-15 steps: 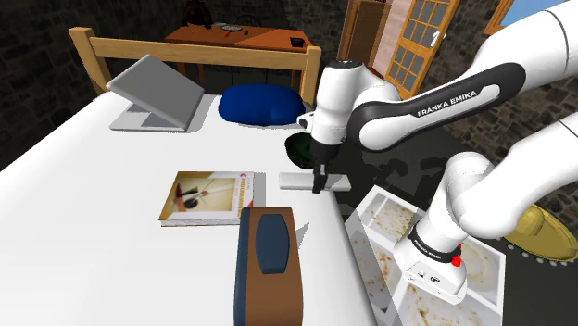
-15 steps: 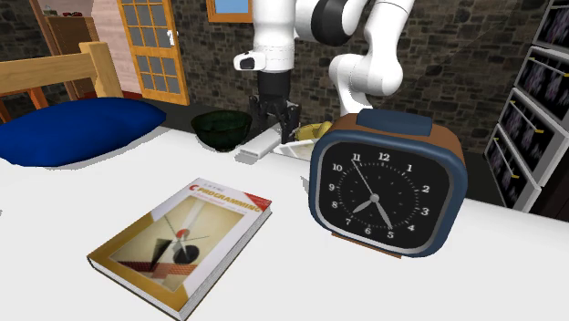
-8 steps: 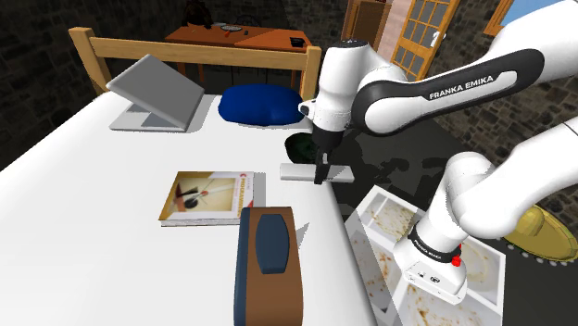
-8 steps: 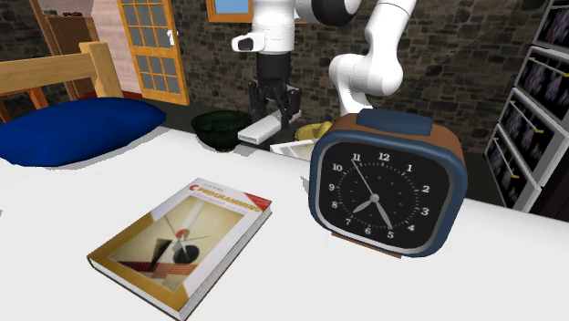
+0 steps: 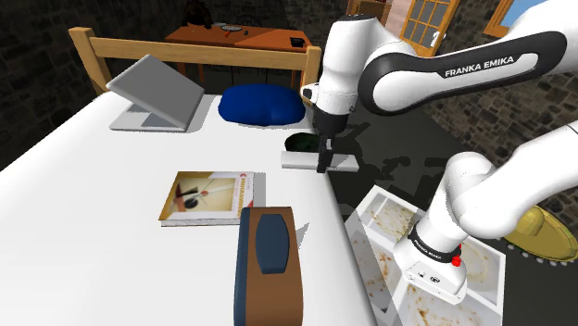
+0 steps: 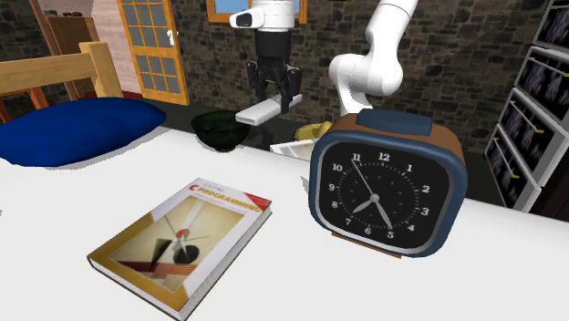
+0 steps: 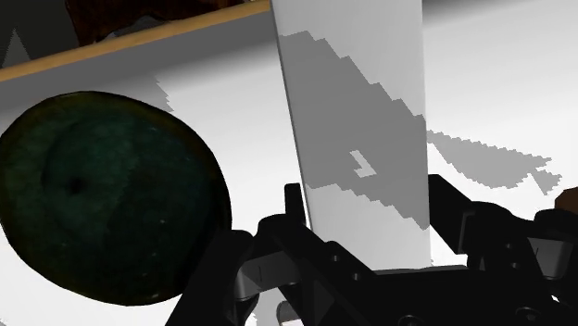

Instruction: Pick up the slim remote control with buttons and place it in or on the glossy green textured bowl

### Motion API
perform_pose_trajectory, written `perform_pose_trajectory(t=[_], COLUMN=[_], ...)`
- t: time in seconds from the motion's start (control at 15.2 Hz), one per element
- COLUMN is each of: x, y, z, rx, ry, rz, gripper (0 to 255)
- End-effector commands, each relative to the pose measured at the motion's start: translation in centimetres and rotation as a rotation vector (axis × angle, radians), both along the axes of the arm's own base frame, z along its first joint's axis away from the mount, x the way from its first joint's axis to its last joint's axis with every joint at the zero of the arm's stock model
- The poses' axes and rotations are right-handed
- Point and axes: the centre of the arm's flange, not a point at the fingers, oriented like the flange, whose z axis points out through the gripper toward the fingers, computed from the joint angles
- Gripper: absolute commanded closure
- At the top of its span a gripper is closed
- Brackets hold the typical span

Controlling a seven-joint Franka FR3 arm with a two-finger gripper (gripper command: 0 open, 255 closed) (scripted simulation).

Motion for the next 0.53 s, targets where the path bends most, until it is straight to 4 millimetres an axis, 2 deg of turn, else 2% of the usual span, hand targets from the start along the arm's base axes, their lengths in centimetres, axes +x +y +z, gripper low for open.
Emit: perform_pose_trajectory(t=[0.0,0.26,0.46], x=[0.0,0.0,2.9], y=[0.0,0.0,-2.8], z=[1.1,2.9,3.0], rx=[0.0,0.0,0.0], ry=[0.0,0.0,0.0], rz=[0.0,0.0,0.0], gripper=[255,255,255])
